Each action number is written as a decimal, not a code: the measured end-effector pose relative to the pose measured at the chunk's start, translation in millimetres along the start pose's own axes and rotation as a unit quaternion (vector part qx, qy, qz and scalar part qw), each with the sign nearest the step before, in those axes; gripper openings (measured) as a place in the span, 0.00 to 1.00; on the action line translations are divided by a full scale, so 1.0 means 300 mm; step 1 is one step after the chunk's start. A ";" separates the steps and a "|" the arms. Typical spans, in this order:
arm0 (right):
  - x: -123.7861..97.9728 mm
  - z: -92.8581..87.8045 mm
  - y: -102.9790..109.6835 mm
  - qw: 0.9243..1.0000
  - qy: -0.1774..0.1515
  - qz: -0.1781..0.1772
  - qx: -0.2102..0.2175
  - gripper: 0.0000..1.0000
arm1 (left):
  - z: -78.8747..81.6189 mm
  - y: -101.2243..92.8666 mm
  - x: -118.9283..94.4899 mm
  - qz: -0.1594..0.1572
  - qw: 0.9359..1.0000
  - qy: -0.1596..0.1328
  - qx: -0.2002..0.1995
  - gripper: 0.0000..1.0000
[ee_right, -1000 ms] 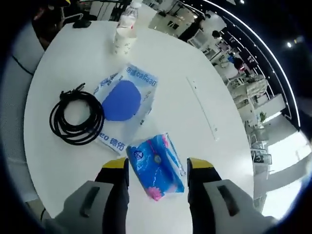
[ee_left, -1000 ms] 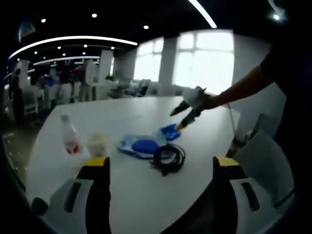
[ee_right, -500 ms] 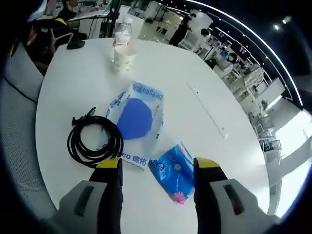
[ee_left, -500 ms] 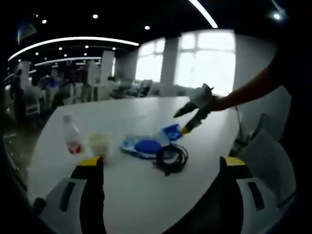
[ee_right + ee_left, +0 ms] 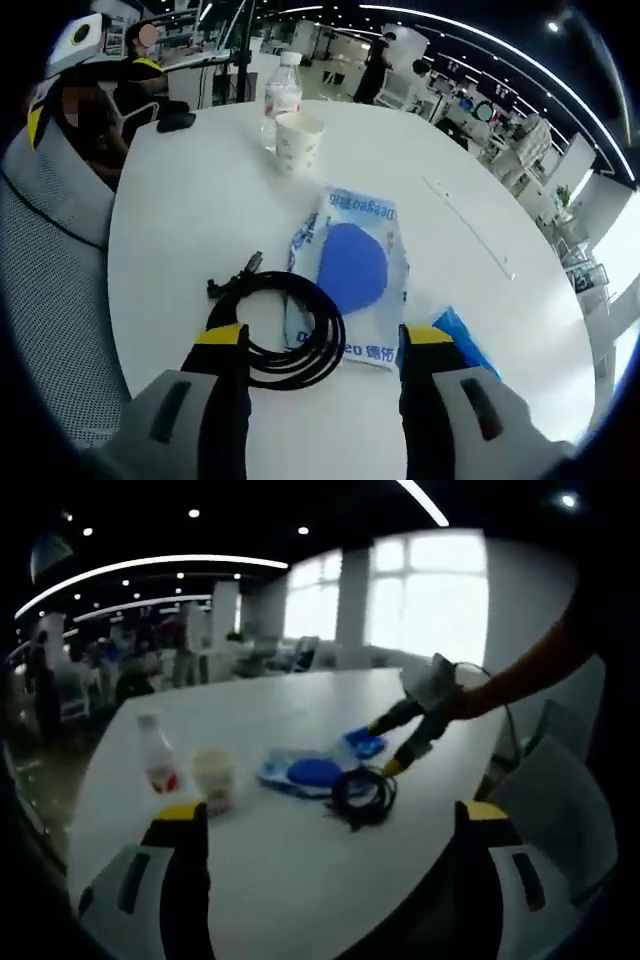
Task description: Arrange the tabletop items into an orderly group along one side of the table until the central work area is clear of visible clutter.
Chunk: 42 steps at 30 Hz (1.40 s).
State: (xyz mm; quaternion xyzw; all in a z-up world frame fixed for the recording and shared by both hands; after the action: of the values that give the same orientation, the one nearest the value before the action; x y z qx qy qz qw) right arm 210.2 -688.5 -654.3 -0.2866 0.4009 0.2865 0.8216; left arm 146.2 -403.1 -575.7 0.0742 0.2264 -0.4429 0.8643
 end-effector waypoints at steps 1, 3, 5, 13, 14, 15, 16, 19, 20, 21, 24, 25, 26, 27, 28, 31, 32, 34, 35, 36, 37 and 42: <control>0.005 0.001 0.013 1.000 -0.002 0.005 0.006 0.61 | -0.001 0.000 0.000 0.000 1.000 0.001 0.001 1.00; 0.016 0.002 0.031 1.000 -0.002 0.010 0.009 0.61 | -0.002 0.001 0.000 0.001 1.000 0.004 0.002 1.00; 0.019 0.007 0.046 1.000 -0.002 0.012 0.005 0.61 | -0.002 0.001 0.000 0.002 1.000 0.004 0.002 1.00; 0.044 0.025 0.104 0.999 -0.011 0.027 0.016 0.60 | 0.002 0.003 -0.002 0.004 1.000 0.002 0.005 0.99; 0.047 0.026 0.109 0.999 -0.011 0.028 0.017 0.59 | 0.002 0.003 -0.002 0.005 1.000 0.002 0.005 0.99; 0.051 0.028 0.115 0.999 -0.011 0.031 0.019 0.59 | 0.002 0.004 -0.002 0.005 1.000 0.001 0.005 0.99; 0.053 0.028 0.118 0.999 -0.011 0.032 0.021 0.59 | 0.003 0.004 -0.002 0.006 1.000 0.000 0.005 0.99; 0.064 0.031 0.130 0.999 -0.010 0.038 0.033 0.56 | 0.004 0.005 -0.001 0.007 1.000 0.000 0.004 0.98; 0.067 0.030 0.135 0.998 -0.009 0.042 0.041 0.55 | 0.004 0.006 -0.001 0.008 1.000 0.000 0.005 0.98; 0.072 0.030 0.139 0.998 -0.009 0.044 0.045 0.54 | 0.003 0.006 -0.002 0.008 1.000 0.000 0.005 0.98; 0.087 0.030 0.156 0.997 -0.005 0.047 0.054 0.54 | 0.003 0.007 -0.002 0.009 1.000 0.002 0.005 0.98; 0.091 0.031 0.158 0.997 -0.005 0.047 0.055 0.54 | 0.002 0.008 -0.002 0.010 1.000 0.002 0.005 0.98; 0.096 0.032 0.160 0.997 -0.006 0.045 0.058 0.54 | 0.003 0.008 -0.001 0.010 1.000 0.002 0.005 0.98; 0.100 0.033 0.161 0.997 -0.006 0.044 0.063 0.53 | 0.002 0.008 -0.001 0.010 1.000 0.003 0.005 0.98; 0.106 0.034 0.160 0.997 -0.009 0.041 0.067 0.53 | 0.002 0.008 -0.001 0.010 1.000 0.003 0.006 0.98; 0.118 0.038 0.164 0.994 -0.011 0.046 0.095 0.50 | 0.001 0.008 -0.001 0.011 1.000 0.004 0.006 0.97; 0.121 0.039 0.163 0.994 -0.011 0.047 0.101 0.49 | 0.001 0.008 0.000 0.011 1.000 0.005 0.006 0.97; 0.130 0.037 0.164 0.992 -0.009 0.046 0.113 0.47 | 0.000 0.008 0.000 0.011 1.000 0.006 0.006 0.97; 0.136 0.035 0.165 0.991 -0.008 0.045 0.122 0.47 | -0.001 0.008 0.000 0.011 1.000 0.007 0.006 0.97; 0.140 0.033 0.166 0.991 -0.006 0.045 0.126 0.45 | -0.001 0.008 0.000 0.012 1.000 0.007 0.005 0.96; 0.145 0.031 0.169 0.990 -0.004 0.049 0.136 0.44 | -0.001 0.009 0.000 0.012 1.000 0.007 0.005 0.96; 0.162 0.030 0.181 0.987 -0.001 0.051 0.155 0.42 | -0.004 0.010 0.001 0.012 1.000 0.010 0.004 0.95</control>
State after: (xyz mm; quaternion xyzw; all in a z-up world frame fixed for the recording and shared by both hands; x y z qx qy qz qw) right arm 201.6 -634.0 -702.8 -0.1348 0.4537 0.2632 0.8406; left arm 148.4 -401.1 -577.1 0.0846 0.2325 -0.4326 0.8670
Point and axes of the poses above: the point that each gripper's makers call its tool centre point, and the gripper's own axes: x roughly forward along the fingers, y roughly to its left, z roughly out of its top, the point moved 7 cm from there along -x, roughly backward along the fingers, and after that the axes turned 8 degrees about y, right-handed, at the moved point
